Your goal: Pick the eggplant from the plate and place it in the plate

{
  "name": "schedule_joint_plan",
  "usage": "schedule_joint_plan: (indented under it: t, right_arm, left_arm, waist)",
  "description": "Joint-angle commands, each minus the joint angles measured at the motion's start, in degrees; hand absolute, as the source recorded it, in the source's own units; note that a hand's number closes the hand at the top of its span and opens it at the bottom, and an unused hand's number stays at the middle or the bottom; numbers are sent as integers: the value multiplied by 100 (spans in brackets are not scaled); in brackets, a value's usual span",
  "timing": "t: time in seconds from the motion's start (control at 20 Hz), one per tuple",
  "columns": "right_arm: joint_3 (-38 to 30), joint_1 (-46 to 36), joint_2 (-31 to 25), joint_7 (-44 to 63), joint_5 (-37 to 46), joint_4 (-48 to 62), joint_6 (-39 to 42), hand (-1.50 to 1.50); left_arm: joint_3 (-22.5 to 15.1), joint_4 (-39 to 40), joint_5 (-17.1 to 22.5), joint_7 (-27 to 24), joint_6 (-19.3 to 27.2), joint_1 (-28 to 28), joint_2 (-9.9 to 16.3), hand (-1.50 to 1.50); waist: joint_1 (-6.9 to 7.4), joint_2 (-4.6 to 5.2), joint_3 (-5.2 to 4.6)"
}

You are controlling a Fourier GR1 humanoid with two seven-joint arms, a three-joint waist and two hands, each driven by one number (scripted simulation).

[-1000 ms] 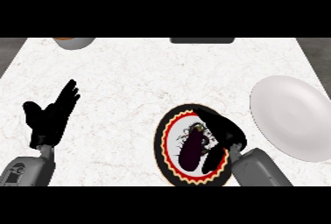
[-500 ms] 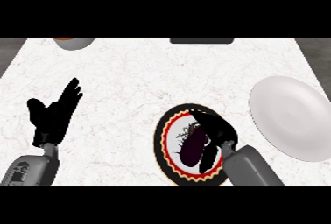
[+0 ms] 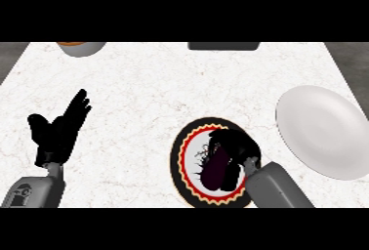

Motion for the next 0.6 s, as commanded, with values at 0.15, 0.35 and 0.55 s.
schedule_joint_plan:
  t: [0.15, 0.35, 0.55]
  right_arm:
    - [175, 556, 251, -365, 180, -123, -403, 150]
    - [-687, -496, 627, 332, 743, 715, -1707, 150]
    - [-1104, -1347, 639, 1462, 1226, 1031, -2830, 150]
  left_arm:
    - [-84, 42, -263, -196, 113, 91, -206, 0]
    - [-72, 170, -254, -212, 54, -46, -220, 0]
    - [-63, -27, -156, 94, -86, -138, -83, 0]
  waist:
    - [22, 76, 67]
    - [112, 108, 69]
    - [242, 119, 72]
